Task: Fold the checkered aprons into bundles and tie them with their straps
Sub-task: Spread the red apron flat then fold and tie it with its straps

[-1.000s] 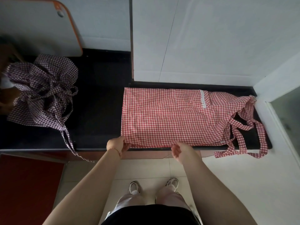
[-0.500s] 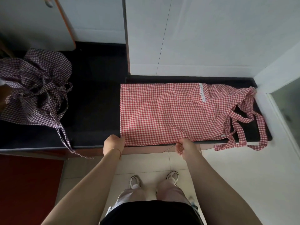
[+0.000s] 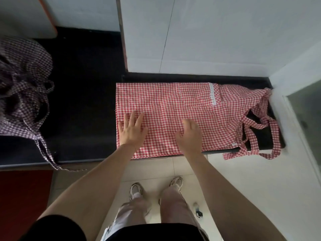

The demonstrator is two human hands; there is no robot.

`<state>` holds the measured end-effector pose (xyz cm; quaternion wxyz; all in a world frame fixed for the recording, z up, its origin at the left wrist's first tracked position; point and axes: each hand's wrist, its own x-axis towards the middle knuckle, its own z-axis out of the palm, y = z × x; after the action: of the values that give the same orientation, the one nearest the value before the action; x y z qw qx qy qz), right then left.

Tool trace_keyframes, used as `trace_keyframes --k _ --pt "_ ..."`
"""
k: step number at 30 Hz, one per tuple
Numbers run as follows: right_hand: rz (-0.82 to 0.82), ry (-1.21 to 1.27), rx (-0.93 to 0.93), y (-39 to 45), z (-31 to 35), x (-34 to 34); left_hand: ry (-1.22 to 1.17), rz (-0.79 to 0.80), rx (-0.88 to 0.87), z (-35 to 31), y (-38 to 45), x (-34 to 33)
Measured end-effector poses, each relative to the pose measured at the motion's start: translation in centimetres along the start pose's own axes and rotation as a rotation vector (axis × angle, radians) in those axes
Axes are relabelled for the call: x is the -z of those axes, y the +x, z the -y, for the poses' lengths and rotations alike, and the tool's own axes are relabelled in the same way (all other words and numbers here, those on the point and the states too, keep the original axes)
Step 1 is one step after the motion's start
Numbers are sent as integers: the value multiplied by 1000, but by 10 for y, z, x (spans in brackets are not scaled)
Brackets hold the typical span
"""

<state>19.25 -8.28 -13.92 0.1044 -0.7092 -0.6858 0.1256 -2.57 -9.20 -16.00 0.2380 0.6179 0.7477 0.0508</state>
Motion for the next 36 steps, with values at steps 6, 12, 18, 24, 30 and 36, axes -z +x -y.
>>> trace_keyframes --k 6,12,18,24,30,36 --pt "155 -70 368 7 45 -48 160 -30 -35 14 1 -24" --pt "144 -255 284 8 -13 -58 187 -33 -20 19 1 -26" --pt "74 -268 -287 20 -84 -22 157 -26 5 16 -1 -24" --pt "114 -234 73 32 -7 -31 89 -58 193 34 8 -4" --pt "323 -283 456 30 29 -53 128 -105 383 50 21 18" --pt "176 -309 88 60 -67 -14 135 -69 529 -16 48 21"
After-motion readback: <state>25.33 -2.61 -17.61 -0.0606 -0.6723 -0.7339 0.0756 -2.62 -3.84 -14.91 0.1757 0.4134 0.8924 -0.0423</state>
